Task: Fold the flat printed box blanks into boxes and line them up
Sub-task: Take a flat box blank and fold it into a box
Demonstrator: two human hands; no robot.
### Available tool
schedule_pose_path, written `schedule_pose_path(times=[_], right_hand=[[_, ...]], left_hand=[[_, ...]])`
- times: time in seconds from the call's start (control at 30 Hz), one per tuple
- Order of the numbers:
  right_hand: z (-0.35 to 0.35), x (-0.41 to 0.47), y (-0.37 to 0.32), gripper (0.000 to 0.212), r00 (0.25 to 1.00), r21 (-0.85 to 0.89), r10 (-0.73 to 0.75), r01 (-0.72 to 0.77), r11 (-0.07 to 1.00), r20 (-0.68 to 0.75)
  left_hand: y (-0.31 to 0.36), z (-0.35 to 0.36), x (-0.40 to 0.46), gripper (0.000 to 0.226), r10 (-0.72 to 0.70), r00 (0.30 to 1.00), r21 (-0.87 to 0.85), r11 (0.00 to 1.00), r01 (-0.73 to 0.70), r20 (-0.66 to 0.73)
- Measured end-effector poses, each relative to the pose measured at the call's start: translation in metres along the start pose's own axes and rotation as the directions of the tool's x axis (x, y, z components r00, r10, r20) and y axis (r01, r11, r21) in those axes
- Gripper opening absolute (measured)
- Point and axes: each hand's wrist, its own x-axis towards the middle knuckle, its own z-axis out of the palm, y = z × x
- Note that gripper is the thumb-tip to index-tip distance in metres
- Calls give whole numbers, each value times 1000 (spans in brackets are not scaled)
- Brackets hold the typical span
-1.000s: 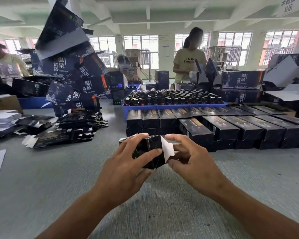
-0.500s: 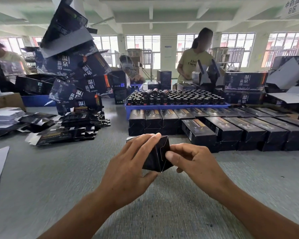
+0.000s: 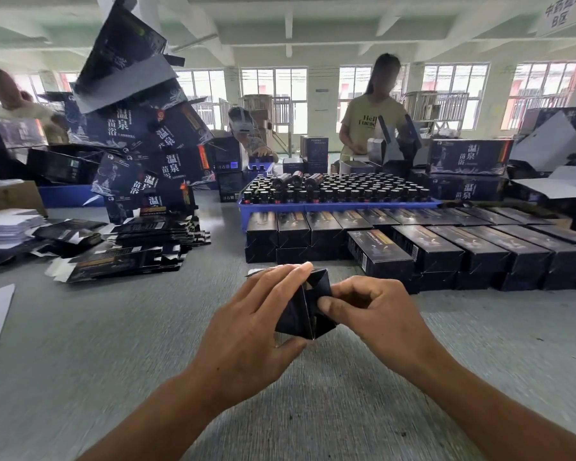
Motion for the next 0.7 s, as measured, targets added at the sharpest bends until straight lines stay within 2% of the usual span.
schedule_pose_path(times=[0.17,0.27,0.47,0.6,0.7], right_hand=[[-4,0,-2,4,998,57,-2,-1,998,58],[-1,-1,-3,7,999,61,-7,5,998,43],[4,0,-1,6,999,-101,-18,13,995,-46],[-4,2,-3,8,999,5,24,-24,1000,44],[-7,2,-3,12,997,0,17,-17,1000,75]], left_hand=[[1,-1,0,95,-22,1000,-12,1000,22,4],[3,0,1,95,0,1000,0,1000,0,12],[6,1,2,95,30,999,23,999,-30,18],[3,-1,1,95,-12,999,-12,1000,12,35],[2,0,0,95,-31,998,-30,999,32,46]])
